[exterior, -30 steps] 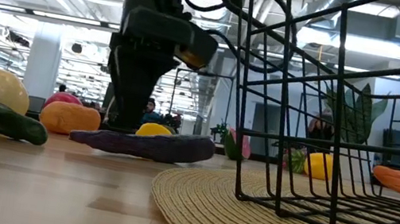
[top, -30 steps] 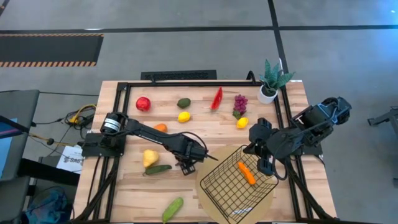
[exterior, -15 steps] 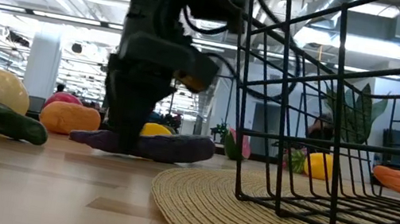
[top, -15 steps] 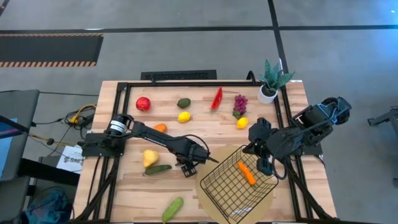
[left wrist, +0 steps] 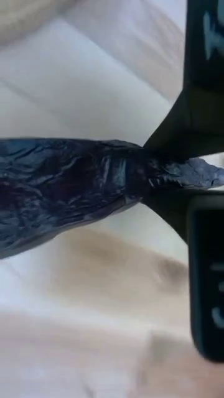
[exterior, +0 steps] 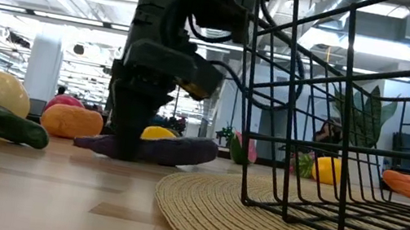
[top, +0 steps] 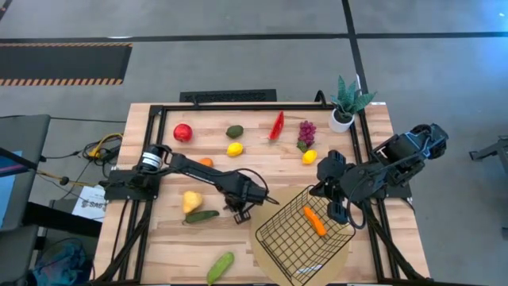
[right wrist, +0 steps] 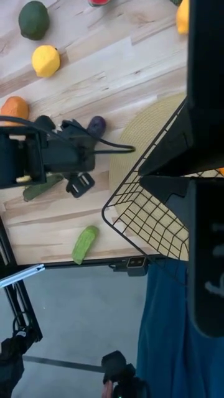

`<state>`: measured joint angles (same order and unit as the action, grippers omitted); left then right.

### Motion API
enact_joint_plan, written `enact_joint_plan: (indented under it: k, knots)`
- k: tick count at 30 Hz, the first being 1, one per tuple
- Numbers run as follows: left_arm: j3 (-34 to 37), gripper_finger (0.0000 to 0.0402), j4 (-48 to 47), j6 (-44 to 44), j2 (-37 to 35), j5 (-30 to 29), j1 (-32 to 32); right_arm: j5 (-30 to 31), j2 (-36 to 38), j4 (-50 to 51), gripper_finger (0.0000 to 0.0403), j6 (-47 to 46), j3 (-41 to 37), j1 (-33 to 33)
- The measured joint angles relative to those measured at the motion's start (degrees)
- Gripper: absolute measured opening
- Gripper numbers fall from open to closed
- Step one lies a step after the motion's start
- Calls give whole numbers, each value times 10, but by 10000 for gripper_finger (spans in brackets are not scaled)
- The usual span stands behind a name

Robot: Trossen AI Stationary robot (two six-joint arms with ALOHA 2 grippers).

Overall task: Build produce basket
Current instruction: Put the eggplant into the mesh basket

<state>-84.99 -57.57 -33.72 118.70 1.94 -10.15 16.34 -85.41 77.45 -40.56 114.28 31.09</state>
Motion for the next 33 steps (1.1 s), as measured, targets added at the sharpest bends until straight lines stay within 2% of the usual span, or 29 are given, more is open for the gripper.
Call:
enact_joint_plan:
  k: [9, 19, 26, 33]
  knots:
    - [-31, 22, -90, 11, -88, -43, 11, 1, 0, 16, 26, 3, 0, -3]
    - [-112, 22, -82, -29, -230, -106, -19, 3, 0, 87, 13, 1, 0, -52]
    - [-171, 22, -44, 12, -244, -129, -71, 19, 15, 125, 9, 31, -3, -113]
    - [-176, 22, 34, 77, -238, -116, -105, 24, 51, 121, 3, 45, 0, -174]
